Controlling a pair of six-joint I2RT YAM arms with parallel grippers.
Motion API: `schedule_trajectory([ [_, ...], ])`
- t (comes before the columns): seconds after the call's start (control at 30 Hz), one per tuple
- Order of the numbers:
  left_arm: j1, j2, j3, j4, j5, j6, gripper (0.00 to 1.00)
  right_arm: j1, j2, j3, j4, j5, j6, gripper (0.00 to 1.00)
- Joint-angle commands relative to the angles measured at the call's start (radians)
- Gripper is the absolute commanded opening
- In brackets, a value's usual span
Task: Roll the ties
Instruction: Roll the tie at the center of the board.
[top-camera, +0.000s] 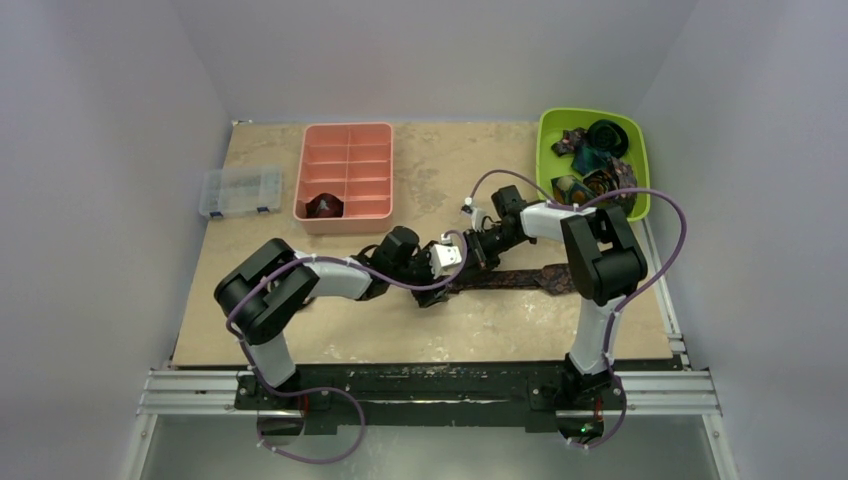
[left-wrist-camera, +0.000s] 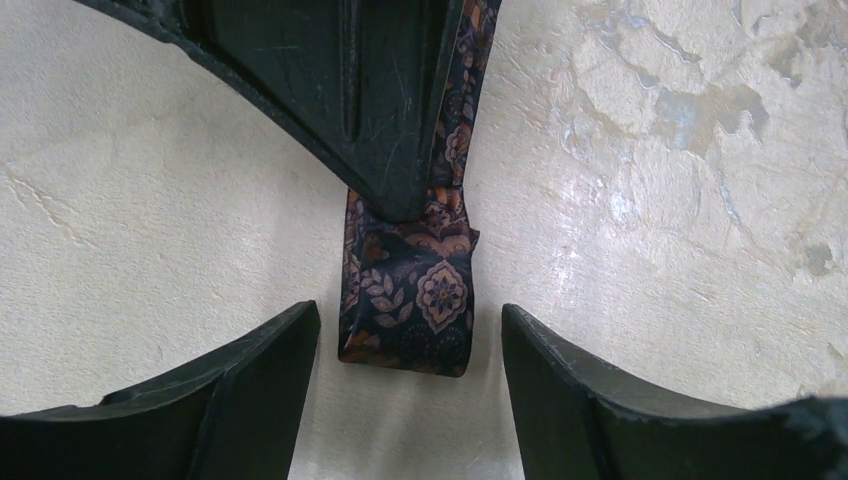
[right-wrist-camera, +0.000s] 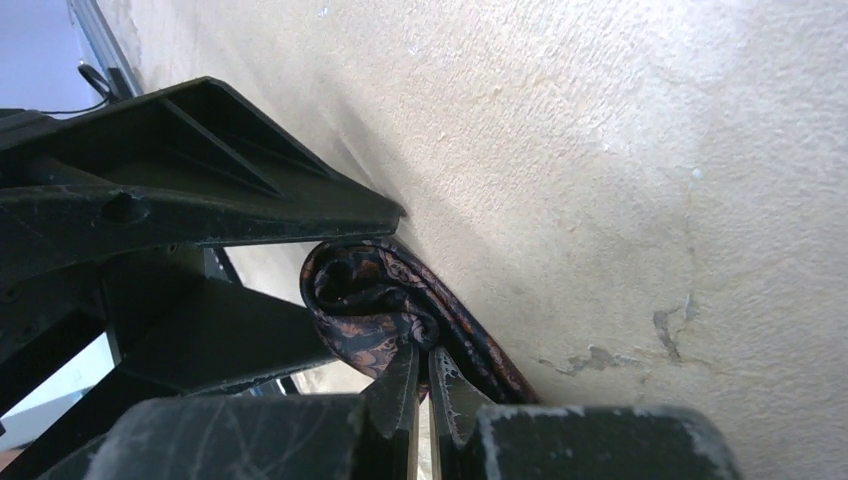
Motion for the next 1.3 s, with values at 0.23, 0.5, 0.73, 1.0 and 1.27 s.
schedule_trajectory([
  [0.23, -0.028, 0.056, 0.081, 0.039, -0.011, 0.003, 0.76, 0.001, -0.017, -0.014, 0.076, 0.02, 0.005, 0.0],
  [0.5, -0.03, 0.09, 0.091, 0.031, -0.027, 0.049, 0.62, 0.004, -0.068, 0.022, 0.034, -0.041, 0.011, 0.0],
  [0.73, -0.03, 0.09, 0.093, 0.011, 0.004, 0.081, 0.48, 0.003, -0.089, 0.061, 0.0, -0.067, 0.011, 0.0],
  [1.0, -0.03, 0.065, 0.085, -0.016, 0.005, 0.035, 0.28, 0.004, -0.061, 0.059, -0.027, -0.008, -0.025, 0.0],
  [1.27, -0.028, 0.044, 0.056, -0.034, -0.002, 0.03, 0.42, 0.004, -0.02, 0.009, 0.016, 0.099, -0.065, 0.0],
])
